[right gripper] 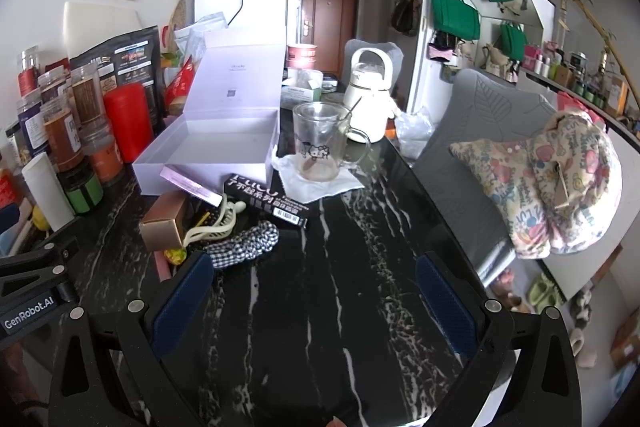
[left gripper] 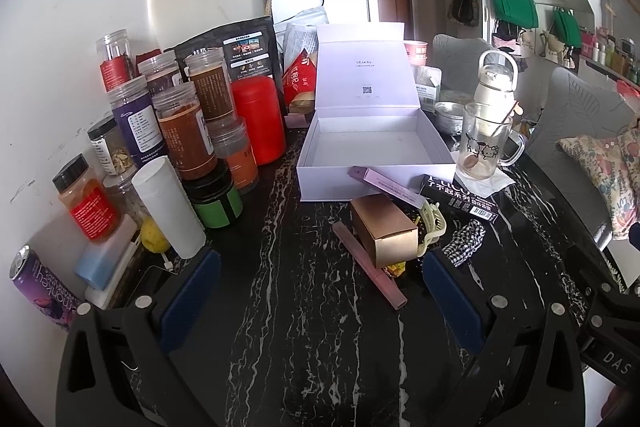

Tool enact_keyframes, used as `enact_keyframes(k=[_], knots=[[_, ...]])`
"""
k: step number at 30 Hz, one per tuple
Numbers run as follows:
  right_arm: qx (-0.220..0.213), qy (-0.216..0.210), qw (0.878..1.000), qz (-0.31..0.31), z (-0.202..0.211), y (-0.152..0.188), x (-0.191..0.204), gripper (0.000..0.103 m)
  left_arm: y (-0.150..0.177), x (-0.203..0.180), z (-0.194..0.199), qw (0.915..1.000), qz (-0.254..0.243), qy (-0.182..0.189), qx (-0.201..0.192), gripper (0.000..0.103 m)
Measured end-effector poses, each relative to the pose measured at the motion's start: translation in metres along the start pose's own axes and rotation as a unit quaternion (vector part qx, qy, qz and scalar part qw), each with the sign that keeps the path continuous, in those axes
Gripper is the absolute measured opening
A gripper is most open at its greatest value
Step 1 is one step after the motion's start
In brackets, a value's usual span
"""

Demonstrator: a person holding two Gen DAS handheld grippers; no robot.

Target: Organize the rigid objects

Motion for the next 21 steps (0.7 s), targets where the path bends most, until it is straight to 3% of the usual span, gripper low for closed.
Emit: enact_keyframes(k=[21], knots=[[0.012, -0.026, 1.0, 0.002, -0.025, -0.003, 0.001, 0.103, -0.01, 0.001, -0.027, 0.9991, 0.01, 0.035, 0.022, 0.103]])
Point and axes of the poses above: each gripper's, at about its wrist camera, not at the fingertips, and z roughly against the way its jaws point, x to its left, y to its underside, the point moved 1 cm from there along -z, roughly the way its jaws point, and after that the axes turned 11 degrees about z, right-handed, at the moved point
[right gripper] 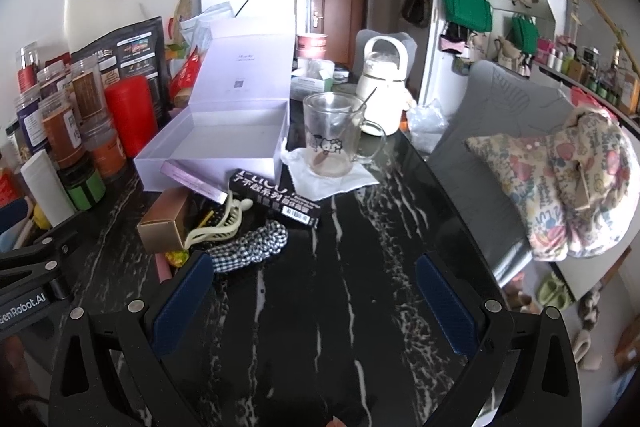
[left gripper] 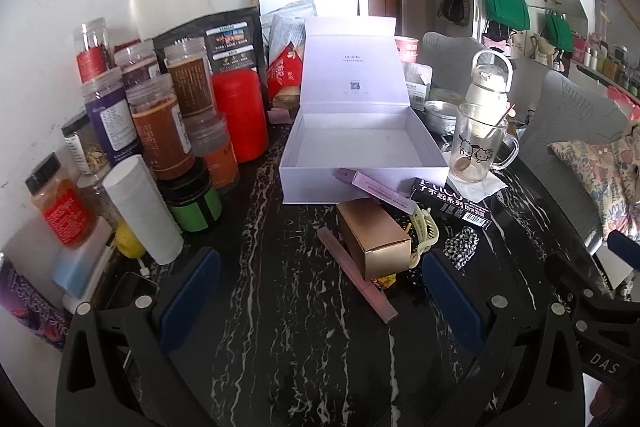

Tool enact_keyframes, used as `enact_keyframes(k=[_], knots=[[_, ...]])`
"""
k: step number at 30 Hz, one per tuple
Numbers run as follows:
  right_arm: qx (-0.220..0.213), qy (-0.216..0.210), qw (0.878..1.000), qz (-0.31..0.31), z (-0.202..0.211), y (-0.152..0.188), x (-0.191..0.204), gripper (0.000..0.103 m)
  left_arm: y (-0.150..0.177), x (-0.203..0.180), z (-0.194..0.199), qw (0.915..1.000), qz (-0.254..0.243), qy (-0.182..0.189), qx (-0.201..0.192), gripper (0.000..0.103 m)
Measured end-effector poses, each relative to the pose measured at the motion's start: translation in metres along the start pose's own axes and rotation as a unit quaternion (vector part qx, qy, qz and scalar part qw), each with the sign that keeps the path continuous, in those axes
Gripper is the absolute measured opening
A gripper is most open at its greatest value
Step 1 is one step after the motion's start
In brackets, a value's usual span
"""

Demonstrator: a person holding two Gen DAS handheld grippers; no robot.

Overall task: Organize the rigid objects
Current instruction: 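Grasp the small gold box with the left tool while the right tool grasps the checkered scrunchie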

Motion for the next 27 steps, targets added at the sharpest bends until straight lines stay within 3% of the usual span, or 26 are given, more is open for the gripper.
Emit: enact_keyframes(k=[16, 27], knots=[[0.037, -0.03, 0.999, -0.014, -0.052, -0.01, -0.011, 0.103, -0.014, -0.016, -0.068, 0.9977, 0.006, 0.028, 0.061, 0.103], [0.059, -0.045, 0.997, -0.021, -0.087, -0.017, -0.017, 0.103, -0.018, -0.027, -0.115, 0.995, -0.002, 0.015, 0.099, 0.103]])
Point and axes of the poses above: each gripper's, at about its wrist camera, not at the fingertips, and z roughly against the way its jaws point, x to its left, y to its underside, the point moved 1 cm from there along -z, roughly the way its jaws point, and after that the axes turned 11 degrees about z, right-handed, at the moved point
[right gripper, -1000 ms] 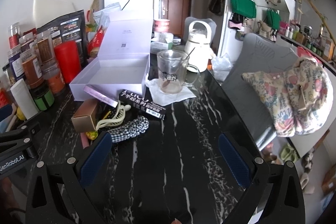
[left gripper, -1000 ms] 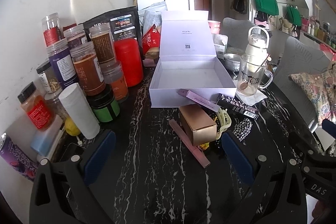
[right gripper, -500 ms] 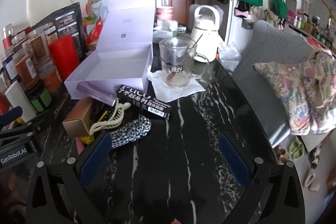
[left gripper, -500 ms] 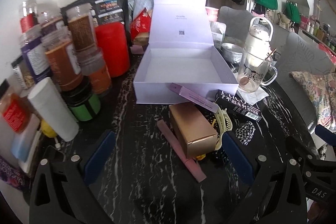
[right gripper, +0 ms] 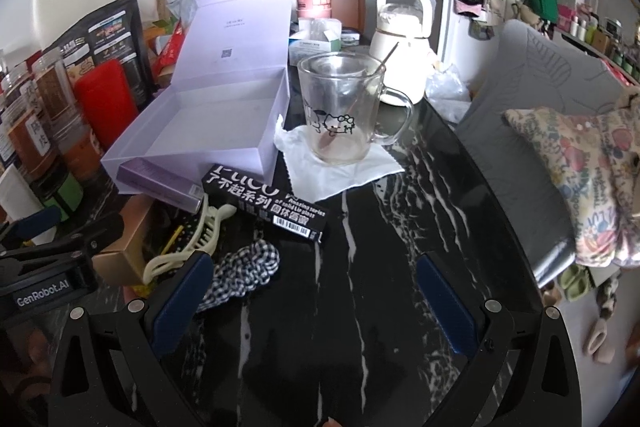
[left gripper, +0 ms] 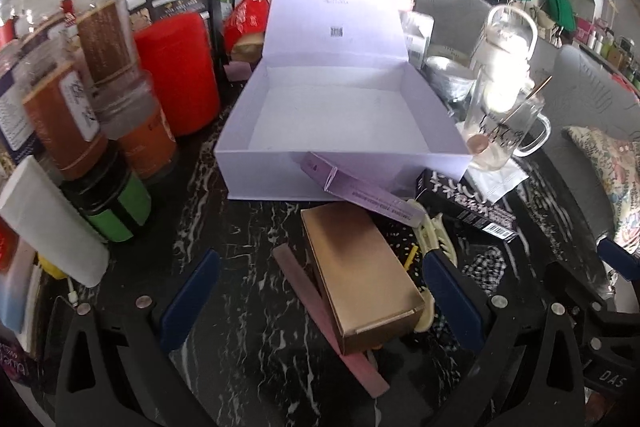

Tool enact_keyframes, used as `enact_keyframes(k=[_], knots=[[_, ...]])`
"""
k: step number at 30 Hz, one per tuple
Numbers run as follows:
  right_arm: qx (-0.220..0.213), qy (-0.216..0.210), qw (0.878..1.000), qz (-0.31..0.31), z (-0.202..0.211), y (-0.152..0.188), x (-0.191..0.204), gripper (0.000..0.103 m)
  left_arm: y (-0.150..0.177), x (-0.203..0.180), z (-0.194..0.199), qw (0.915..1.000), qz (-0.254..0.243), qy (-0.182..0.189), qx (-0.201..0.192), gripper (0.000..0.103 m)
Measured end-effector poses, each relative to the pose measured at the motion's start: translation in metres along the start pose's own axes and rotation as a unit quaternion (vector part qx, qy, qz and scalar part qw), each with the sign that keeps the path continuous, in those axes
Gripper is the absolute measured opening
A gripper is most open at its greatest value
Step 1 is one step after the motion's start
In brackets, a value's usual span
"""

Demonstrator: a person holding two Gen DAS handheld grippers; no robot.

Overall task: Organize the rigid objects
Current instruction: 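Grasp the small gold box with the left tool while the right tool grasps the checkered scrunchie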

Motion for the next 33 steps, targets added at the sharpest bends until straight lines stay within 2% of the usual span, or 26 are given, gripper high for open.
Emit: enact_keyframes(k=[3, 10, 13, 15, 16, 17, 19, 24, 30, 33], knots=[[0.011, -0.006, 1.0, -0.004, -0.011, -0.001, -0.002, 0.103, -0.001, 0.0, -0.012, 0.9999, -0.001, -0.006, 0.013, 0.103], [0.031, -0.024, 0.999, -0.007, -0.031, -0.003, 0.0, 0.103, -0.003, 0.005, -0.027, 0.9996, 0.002, 0.01, 0.027, 0.102], [0.036, -0.03, 0.999, -0.005, -0.037, -0.004, 0.001, 0.103, -0.003, 0.008, -0.032, 0.9989, 0.007, 0.027, 0.037, 0.089], [0.039, -0.039, 0.998, -0.007, -0.039, -0.004, 0.003, 0.103, -0.003, 0.014, -0.038, 0.9964, 0.033, 0.058, 0.053, 0.076], [0.041, -0.052, 0.998, -0.01, -0.04, -0.004, 0.005, 0.103, -0.003, 0.016, -0.041, 0.9945, 0.044, 0.071, 0.063, 0.072], [0.042, -0.072, 0.996, -0.013, -0.042, -0.004, 0.007, 0.103, -0.002, 0.017, -0.043, 0.993, 0.049, 0.081, 0.071, 0.062], [0.04, -0.093, 0.995, -0.014, -0.043, -0.004, 0.012, 0.103, -0.001, 0.015, -0.041, 0.9957, 0.034, 0.067, 0.055, 0.047], [0.049, -0.084, 0.995, 0.014, -0.047, -0.003, 0.027, 0.103, -0.001, 0.023, -0.032, 0.9963, 0.035, 0.069, 0.037, 0.044], [0.067, -0.095, 0.993, 0.009, -0.058, -0.001, 0.034, 0.103, -0.007, 0.038, -0.015, 0.9987, 0.034, 0.039, 0.005, 0.044], [0.078, -0.103, 0.992, 0.0, -0.065, 0.0, 0.037, 0.093, -0.009, 0.045, -0.01, 0.9988, 0.038, 0.029, -0.007, 0.044]])
Point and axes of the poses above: each gripper's, at about its wrist camera, not at the fingertips, and z roughly against the way its jaws point, x to its left, y to its underside, the point moved 1 cm from there along -z, roughly the way its jaws point, and after that the axes turned 11 degrees about z, right-handed, at the moved point
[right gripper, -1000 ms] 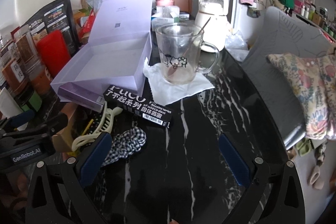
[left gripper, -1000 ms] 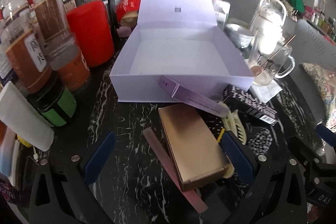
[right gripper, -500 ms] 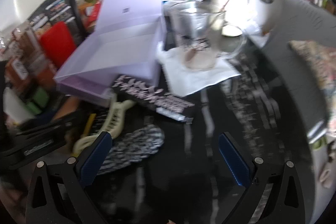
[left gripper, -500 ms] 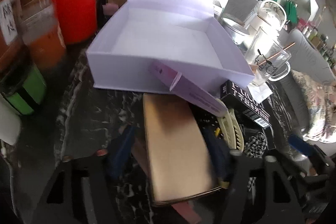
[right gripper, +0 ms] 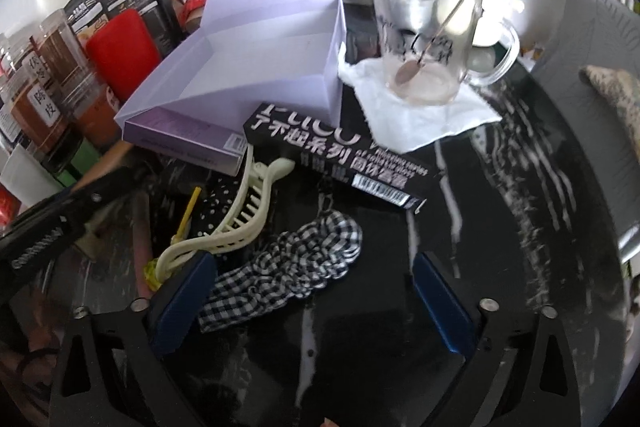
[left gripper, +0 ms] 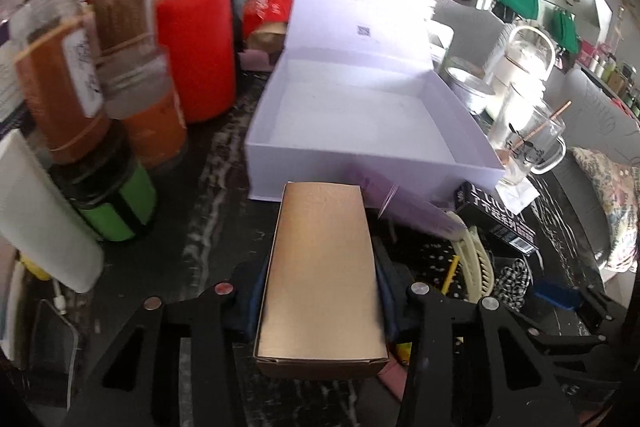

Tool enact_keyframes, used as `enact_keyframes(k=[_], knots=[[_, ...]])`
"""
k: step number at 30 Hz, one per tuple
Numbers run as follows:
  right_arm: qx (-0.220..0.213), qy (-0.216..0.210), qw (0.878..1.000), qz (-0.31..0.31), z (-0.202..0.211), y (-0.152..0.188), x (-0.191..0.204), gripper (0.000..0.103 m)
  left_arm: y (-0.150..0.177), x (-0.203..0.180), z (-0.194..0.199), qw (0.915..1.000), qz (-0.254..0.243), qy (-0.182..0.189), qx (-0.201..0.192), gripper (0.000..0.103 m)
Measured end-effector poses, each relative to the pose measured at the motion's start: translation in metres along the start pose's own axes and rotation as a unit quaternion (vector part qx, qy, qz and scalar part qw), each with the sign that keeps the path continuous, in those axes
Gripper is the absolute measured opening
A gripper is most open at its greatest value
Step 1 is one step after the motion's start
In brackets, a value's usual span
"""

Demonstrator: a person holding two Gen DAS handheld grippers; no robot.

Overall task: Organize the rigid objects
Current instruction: 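Grasp the small gold box with the left tool while the right tool grasps the checkered scrunchie, then carry the gold box and scrunchie over the open white box with both tools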

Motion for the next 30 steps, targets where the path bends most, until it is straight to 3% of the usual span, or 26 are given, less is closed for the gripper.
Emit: enact_keyframes(k=[3, 5, 10, 14, 30], knots=[[-0.003, -0.01, 1.0, -0.002, -0.005, 0.001, 0.005, 0.074, -0.001, 0.008, 0.004, 0.9999, 0.009, -0.003, -0.005, 0.044], [-0.002, -0.007, 1.0, 0.004, -0.006, 0.001, 0.007, 0.067, 0.001, 0.011, 0.005, 0.9999, 0.013, -0.004, -0.005, 0.044], [-0.004, -0.004, 1.0, 0.014, -0.004, 0.004, 0.008, 0.033, 0.005, 0.016, 0.01, 0.9998, 0.016, -0.003, -0.007, 0.044], [-0.013, -0.003, 1.0, 0.024, 0.003, 0.008, 0.01, 0.027, 0.007, 0.016, 0.017, 0.9998, 0.017, -0.001, -0.013, 0.044], [-0.075, 0.007, 0.996, 0.039, 0.065, 0.013, 0.016, 0.026, 0.007, 0.003, 0.066, 0.9987, 0.011, 0.022, -0.045, 0.045]])
Point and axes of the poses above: each gripper's, at about its wrist camera, not at the fingertips, and z roughly against the way its jaws point, x to its left, y to its underside, the point moved 1 cm from there along -z, roughly the way its jaws point, and after that the axes turned 11 degrees about z, right-handed, at the moved point
